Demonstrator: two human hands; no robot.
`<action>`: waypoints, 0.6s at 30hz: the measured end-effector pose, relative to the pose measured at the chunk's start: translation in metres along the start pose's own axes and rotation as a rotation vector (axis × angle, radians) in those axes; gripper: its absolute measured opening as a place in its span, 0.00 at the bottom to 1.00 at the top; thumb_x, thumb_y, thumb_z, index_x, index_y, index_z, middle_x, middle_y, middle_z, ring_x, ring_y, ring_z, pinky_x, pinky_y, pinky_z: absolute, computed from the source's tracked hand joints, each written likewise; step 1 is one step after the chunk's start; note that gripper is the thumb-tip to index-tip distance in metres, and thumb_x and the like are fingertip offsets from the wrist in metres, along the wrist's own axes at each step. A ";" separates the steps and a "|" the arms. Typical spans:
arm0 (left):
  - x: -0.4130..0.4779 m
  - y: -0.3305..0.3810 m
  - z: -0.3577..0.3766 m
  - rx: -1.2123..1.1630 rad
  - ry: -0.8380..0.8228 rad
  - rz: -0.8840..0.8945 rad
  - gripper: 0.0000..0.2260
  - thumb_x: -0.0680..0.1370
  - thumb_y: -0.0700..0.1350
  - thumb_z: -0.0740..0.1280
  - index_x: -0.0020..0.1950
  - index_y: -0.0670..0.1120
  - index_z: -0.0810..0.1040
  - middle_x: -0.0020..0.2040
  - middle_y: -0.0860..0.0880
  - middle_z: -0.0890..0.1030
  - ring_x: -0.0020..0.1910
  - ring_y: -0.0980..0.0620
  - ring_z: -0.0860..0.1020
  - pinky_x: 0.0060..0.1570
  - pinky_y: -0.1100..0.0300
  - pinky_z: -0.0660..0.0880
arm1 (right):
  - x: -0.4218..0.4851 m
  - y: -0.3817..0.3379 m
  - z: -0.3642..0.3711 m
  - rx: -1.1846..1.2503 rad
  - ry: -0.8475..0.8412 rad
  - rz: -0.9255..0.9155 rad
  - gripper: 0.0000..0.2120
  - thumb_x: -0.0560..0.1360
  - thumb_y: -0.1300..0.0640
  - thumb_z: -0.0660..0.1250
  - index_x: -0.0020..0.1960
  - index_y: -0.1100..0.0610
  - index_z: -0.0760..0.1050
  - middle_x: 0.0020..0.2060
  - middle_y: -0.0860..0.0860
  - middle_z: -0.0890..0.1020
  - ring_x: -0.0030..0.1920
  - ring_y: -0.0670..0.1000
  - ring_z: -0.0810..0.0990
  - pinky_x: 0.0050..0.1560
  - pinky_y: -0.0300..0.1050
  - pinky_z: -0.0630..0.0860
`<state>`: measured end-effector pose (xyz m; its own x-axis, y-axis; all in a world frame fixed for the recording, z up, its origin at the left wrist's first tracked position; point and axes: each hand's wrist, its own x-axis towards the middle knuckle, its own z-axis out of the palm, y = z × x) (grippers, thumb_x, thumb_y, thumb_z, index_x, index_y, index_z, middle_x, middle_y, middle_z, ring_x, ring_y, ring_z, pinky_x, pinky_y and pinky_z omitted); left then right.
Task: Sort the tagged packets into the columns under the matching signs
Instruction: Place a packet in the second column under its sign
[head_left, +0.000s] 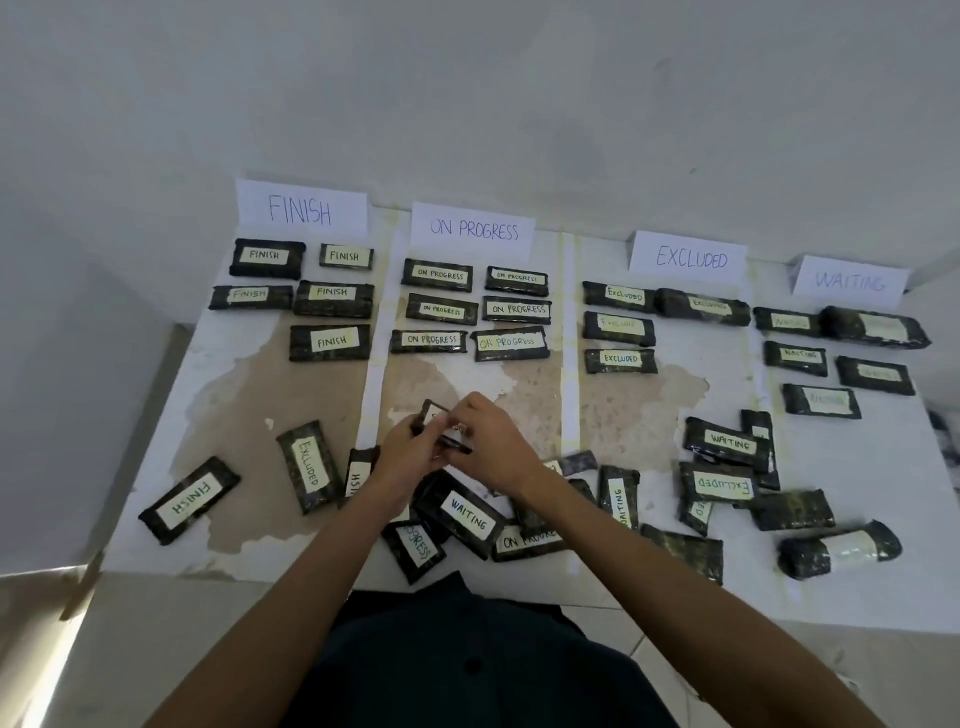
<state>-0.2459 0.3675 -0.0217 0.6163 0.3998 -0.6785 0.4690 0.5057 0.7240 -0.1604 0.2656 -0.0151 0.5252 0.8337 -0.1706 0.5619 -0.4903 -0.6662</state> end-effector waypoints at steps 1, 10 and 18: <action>-0.002 0.001 0.002 -0.032 0.039 0.032 0.11 0.80 0.45 0.60 0.56 0.41 0.76 0.50 0.41 0.81 0.47 0.47 0.81 0.44 0.57 0.79 | -0.004 0.001 -0.004 0.002 -0.003 -0.022 0.16 0.69 0.58 0.72 0.56 0.58 0.78 0.49 0.53 0.74 0.47 0.46 0.69 0.48 0.35 0.65; -0.007 0.007 0.015 -0.103 0.105 0.061 0.07 0.80 0.40 0.59 0.57 0.41 0.72 0.53 0.40 0.79 0.50 0.46 0.79 0.40 0.62 0.80 | -0.020 0.027 -0.053 0.405 0.130 0.310 0.12 0.73 0.59 0.69 0.56 0.53 0.77 0.47 0.49 0.81 0.40 0.44 0.78 0.39 0.28 0.73; -0.009 0.002 0.021 0.219 0.076 0.165 0.07 0.77 0.43 0.66 0.53 0.42 0.74 0.49 0.45 0.81 0.48 0.48 0.80 0.45 0.57 0.77 | -0.028 0.027 -0.047 0.528 -0.066 0.384 0.14 0.75 0.52 0.69 0.59 0.53 0.74 0.45 0.56 0.82 0.38 0.48 0.80 0.39 0.40 0.77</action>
<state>-0.2369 0.3487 -0.0120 0.6503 0.5237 -0.5503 0.4966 0.2550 0.8296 -0.1296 0.2173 0.0053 0.5763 0.6461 -0.5004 -0.0559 -0.5797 -0.8129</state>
